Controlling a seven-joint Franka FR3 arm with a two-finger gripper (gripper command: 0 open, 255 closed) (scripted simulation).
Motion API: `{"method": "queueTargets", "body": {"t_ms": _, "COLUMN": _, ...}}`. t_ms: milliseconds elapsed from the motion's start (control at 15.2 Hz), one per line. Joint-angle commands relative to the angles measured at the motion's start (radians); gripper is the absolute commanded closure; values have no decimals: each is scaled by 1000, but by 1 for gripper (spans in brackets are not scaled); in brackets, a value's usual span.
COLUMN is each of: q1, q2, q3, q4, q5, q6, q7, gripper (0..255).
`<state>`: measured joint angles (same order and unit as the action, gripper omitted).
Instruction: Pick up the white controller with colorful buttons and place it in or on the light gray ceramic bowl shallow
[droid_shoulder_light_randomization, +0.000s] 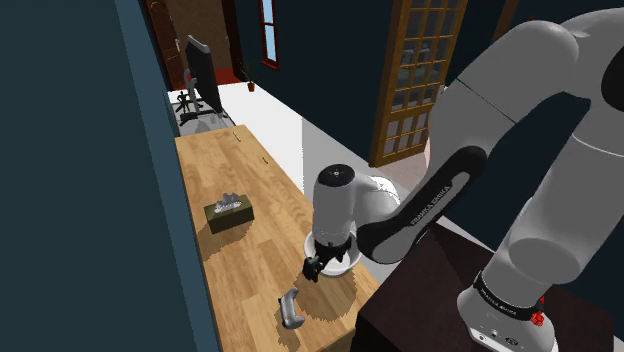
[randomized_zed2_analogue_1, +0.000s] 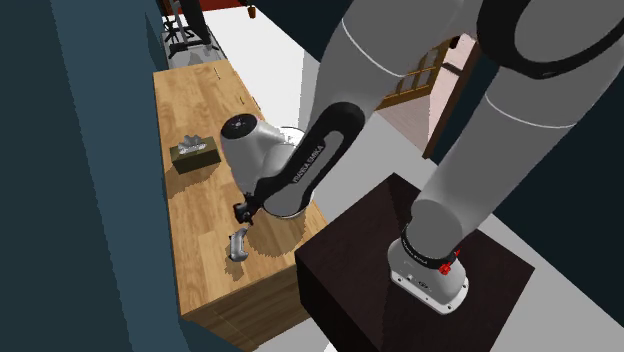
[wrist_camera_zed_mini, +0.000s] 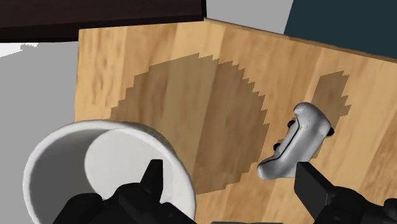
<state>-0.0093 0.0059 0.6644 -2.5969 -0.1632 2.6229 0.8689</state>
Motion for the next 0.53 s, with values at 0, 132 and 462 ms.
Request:
{"method": "queueTargets", "body": {"t_ms": 0, "q1": 9, "q2": 108, "q3": -1, "q4": 41, "q5": -177, "q6": 25, "q7": 164, "gripper": 0}}
{"method": "queueTargets", "body": {"t_ms": 132, "q1": 63, "q2": 215, "q3": -49, "q4": 97, "q5": -332, "q6": 31, "q7": 305, "gripper": 0}}
{"method": "queueTargets", "body": {"t_ms": 462, "q1": 239, "q2": 436, "q3": -194, "q4": 251, "q5": -558, "q6": 29, "q7": 530, "gripper": 0}}
